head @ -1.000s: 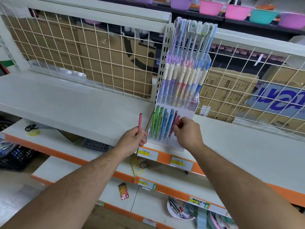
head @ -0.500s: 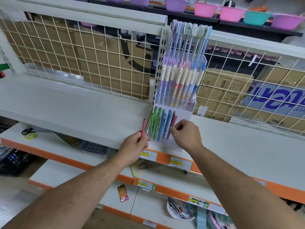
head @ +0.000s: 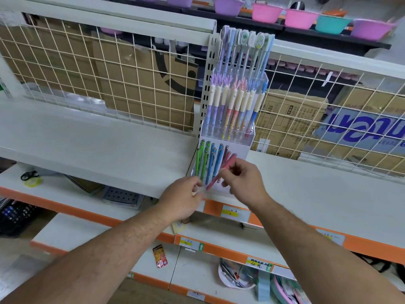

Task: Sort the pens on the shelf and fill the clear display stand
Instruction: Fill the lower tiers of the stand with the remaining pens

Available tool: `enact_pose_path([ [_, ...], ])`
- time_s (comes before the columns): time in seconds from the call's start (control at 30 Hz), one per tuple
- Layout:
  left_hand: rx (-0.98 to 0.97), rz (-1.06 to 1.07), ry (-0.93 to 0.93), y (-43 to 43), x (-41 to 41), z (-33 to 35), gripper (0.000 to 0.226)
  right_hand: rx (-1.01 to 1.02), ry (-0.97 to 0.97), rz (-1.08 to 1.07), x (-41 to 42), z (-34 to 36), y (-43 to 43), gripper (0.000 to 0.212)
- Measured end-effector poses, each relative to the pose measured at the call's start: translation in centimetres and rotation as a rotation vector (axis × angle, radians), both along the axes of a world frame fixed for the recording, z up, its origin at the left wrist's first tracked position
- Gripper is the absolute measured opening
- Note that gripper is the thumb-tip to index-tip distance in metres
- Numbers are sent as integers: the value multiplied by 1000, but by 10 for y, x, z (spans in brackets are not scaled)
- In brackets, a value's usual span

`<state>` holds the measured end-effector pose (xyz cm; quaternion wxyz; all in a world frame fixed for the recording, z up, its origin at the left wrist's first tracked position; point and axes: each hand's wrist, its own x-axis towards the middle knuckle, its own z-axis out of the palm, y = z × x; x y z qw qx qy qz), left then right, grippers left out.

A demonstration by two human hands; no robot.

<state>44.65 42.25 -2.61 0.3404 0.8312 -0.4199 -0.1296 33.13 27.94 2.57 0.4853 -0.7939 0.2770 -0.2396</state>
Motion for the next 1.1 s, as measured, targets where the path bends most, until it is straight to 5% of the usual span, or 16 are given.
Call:
enact_pose_path([
  [0.1,134,78,-191,7,20,-5,19,-57,-20,-179,-1,8,-15,9],
  [0.27,362,53,-249,11,32,-11,30,-146,17,-226,5,10,-22,9],
  [0.87,411,43,-262,4,35,-4,37,-434,318,-128,21,-13,-15,13],
  [1.1,418,41,-280,3,34,-3,37,-343,337,-123,26,-13,-19,12],
])
